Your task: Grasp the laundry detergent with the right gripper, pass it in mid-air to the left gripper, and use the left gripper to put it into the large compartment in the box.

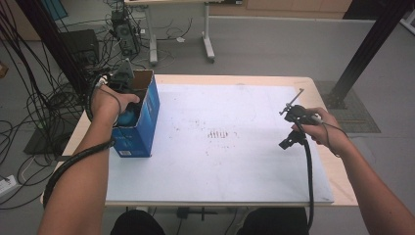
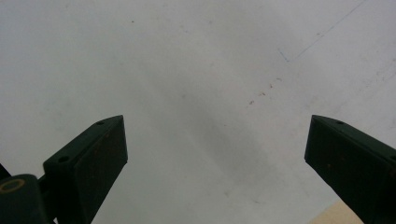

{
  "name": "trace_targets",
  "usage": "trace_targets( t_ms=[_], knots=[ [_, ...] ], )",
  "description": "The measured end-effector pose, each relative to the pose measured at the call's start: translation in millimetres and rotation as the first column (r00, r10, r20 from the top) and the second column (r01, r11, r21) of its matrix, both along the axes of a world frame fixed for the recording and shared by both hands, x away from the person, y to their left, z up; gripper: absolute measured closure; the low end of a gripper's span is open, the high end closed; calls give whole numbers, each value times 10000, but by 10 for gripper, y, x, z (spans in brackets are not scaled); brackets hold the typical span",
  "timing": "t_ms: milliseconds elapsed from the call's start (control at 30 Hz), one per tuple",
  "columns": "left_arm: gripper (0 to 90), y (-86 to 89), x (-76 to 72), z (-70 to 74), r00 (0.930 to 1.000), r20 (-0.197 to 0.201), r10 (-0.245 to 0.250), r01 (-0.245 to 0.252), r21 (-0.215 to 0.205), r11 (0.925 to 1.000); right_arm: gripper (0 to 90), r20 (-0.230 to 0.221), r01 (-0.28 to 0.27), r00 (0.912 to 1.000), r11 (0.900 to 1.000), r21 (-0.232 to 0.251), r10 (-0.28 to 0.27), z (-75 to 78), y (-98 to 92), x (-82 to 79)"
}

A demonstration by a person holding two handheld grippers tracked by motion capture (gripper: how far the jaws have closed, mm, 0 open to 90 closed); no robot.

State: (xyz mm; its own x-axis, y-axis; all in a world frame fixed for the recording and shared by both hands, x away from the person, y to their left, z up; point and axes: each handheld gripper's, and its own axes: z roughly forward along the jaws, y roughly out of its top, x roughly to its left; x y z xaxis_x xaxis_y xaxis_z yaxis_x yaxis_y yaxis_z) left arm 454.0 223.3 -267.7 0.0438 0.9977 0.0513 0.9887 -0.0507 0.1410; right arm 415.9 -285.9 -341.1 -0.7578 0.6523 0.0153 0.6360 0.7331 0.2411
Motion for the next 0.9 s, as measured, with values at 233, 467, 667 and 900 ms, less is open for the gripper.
trace_targets(
  t_ms=[233, 467, 667, 900],
  knots=[
    [376, 9, 6, -1, 10000, -33, 52, -52, -28, 10000, 57, -8, 5, 10000, 10000, 27, -5, -3, 5, -4],
    [375, 0, 10, -2, 10000, -37, 43, -43, 1, 10000, 63, 22, -36, 10000, 10000, 42, 36, 17, 1, -18],
    [374, 2, 7, -6, 10000, 13, -2, 2, -20, 10000, 63, 33, -42, 10000, 10000, 61, 41, 24, -2, -22],
    [365, -3, 12, 3, 10000, 68, 32, -31, -81, 10000, 62, 0, -24, 10000, 10000, 68, 24, 17, -2, -15]
  ],
)
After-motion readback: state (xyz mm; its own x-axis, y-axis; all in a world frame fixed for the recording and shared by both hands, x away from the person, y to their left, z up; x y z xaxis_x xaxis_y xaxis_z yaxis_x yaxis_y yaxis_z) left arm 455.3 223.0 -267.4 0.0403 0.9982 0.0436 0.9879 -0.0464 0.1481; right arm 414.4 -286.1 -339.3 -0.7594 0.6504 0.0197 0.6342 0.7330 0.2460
